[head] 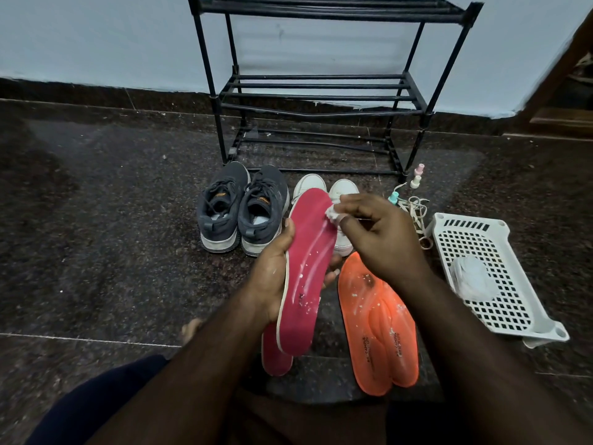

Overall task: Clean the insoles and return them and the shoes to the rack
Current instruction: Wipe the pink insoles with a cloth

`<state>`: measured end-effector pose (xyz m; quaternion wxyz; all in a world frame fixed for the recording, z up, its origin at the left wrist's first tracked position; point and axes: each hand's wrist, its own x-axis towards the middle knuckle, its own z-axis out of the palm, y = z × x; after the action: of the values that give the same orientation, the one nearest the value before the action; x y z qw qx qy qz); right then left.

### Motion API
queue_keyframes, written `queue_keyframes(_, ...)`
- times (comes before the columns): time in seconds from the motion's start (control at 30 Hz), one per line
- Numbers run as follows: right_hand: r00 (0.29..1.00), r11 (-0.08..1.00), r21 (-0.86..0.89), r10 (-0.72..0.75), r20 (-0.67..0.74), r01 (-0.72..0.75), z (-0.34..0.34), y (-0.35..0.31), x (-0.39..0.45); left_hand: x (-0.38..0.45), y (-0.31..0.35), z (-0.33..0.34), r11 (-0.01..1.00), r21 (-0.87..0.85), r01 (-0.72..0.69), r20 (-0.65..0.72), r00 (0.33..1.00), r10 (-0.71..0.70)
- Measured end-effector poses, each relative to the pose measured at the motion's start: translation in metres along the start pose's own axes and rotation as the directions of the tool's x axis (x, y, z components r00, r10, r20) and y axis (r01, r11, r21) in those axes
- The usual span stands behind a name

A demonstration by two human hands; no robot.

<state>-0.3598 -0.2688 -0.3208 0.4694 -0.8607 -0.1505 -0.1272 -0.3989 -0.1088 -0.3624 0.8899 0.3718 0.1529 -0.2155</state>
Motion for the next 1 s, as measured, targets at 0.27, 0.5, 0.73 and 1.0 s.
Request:
queue_keyframes(0.27,0.989,0.953,-0.262,-0.145,0.04,0.151,0.014,0.008,-0.004,-0.001,0.0,0.003,0.997,-0.06,0.039,0.016,0.999,-0.038)
queue_keyframes(0.5,0.982,0.945,-0.283,-0.128,0.135,0.162,0.029,0.005,-0.017,0.003,0.001,0.005,0.991,-0.133,-0.019,0.01,1.0,0.021)
queue_keyframes(0.73,0.989,0.931,-0.336,-0.148,0.011,0.143,0.026,0.011,-0.009,0.004,0.0,-0.001,0.998,-0.065,0.0,0.016,1.0,0.001)
queue_keyframes(1.0,0.978,0.936,-0.292,-0.162,0.134,0.195,0.034,0.005,-0.024,0.001,0.001,0.0,0.995,-0.102,0.005,0.05,0.999,0.0)
